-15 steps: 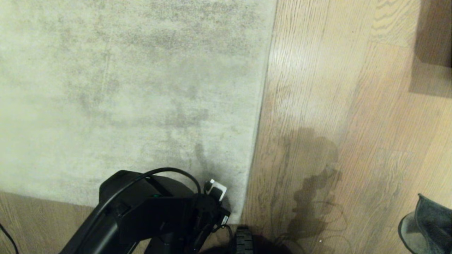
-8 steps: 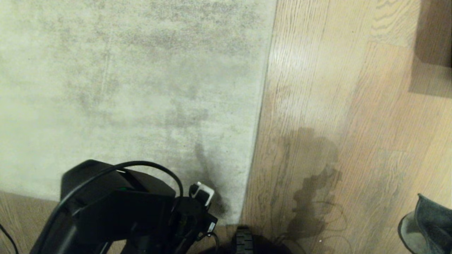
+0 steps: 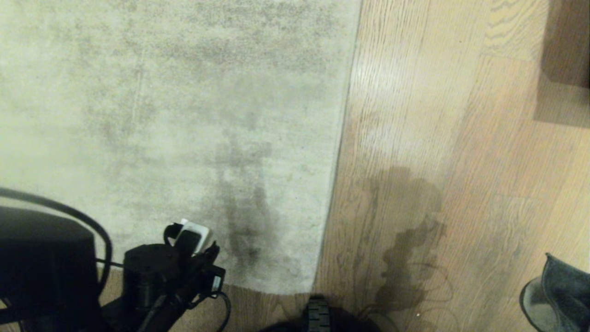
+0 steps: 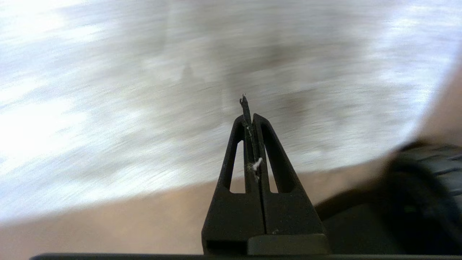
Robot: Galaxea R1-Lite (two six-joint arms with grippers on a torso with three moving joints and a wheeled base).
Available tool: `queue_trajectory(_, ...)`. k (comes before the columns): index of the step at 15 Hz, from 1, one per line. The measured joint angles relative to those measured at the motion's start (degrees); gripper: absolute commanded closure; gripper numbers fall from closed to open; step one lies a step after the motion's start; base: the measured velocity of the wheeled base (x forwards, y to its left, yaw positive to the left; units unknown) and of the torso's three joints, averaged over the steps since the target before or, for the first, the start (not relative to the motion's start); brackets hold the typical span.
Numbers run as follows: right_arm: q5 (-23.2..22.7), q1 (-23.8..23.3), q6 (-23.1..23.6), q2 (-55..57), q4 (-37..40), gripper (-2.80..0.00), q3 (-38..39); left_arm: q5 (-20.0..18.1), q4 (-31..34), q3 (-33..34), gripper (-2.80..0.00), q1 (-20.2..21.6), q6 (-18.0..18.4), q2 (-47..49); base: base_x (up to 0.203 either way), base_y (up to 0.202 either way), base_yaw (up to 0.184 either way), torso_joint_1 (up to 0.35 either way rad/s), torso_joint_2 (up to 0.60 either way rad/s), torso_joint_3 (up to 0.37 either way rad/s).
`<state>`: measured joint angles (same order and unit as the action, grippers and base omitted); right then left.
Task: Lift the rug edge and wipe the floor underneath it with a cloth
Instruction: Lay down the carpet, then put down the rag
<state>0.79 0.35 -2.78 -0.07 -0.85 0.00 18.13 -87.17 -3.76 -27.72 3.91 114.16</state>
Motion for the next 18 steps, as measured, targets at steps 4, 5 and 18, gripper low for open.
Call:
queue_trajectory(4,0.0,0.0,0.0,0.0,0.0,0.00,0.0,-0.3,0.0,3.4,0.00,10.8,0.1,-10.0,0.000,0.000,0.000,0.000,0.00,0.000)
queue_trajectory(5,0.0,0.0,0.0,0.0,0.0,0.00,0.0,-0.3,0.0,3.6,0.00,12.9,0.1,-12.0,0.000,0.000,0.000,0.000,0.00,0.000)
queue_trajectory(18,0.0,0.0,0.0,0.0,0.0,0.00,0.0,-5.3,8.0,3.8,0.00,26.3,-1.2,-37.6,0.000,0.000,0.000,0.000,0.00,0.000)
